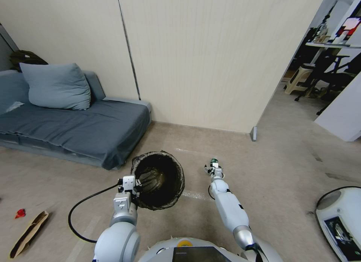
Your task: Pick up the trash bin, then pick up the garbage from the floor and place it into the trash bin.
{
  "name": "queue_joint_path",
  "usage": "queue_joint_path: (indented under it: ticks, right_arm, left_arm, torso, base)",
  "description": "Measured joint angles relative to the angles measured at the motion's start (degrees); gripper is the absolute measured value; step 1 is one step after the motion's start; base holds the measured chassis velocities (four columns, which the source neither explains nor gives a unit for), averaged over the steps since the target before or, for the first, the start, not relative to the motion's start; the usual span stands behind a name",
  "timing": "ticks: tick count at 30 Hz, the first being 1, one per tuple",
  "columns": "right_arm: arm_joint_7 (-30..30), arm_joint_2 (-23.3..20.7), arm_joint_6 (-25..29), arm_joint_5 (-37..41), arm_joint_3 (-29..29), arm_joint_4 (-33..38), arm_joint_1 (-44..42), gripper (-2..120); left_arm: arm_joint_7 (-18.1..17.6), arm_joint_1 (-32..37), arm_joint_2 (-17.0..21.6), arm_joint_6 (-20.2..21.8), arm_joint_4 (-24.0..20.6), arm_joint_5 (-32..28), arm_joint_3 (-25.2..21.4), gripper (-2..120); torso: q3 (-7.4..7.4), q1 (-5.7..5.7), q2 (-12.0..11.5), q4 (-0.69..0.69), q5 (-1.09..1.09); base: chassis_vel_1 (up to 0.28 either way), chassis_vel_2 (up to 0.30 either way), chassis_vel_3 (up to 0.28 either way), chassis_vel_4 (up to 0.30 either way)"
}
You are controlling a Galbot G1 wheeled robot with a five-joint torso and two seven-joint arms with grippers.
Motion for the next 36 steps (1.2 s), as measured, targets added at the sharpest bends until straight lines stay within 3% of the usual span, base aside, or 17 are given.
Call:
queue_joint_path:
  ticks: [24,36]
  right_arm:
    - [-2.33,0.32,-2.91,3.07,0.59,-12.38,8.08,100]
    - [-4.06,-0.41,-1.53,3.19,1.54,-15.79,9.32,78]
  left_arm:
    - [-0.06,1.36,-0.11,0.01,0.16,1.67,1.24,1]
    - [-0.09,1.77,-0.18,-0.07,0.21,2.41,1.80,1]
  torso:
    - [0.00,0.00,0.00,0.00,0.01]
    - [0.00,0.00,0.00,-0.01,0.01]
  base:
    - [0.000,0.000,0.000,0.000]
    - [0.000,0.000,0.000,0.000]
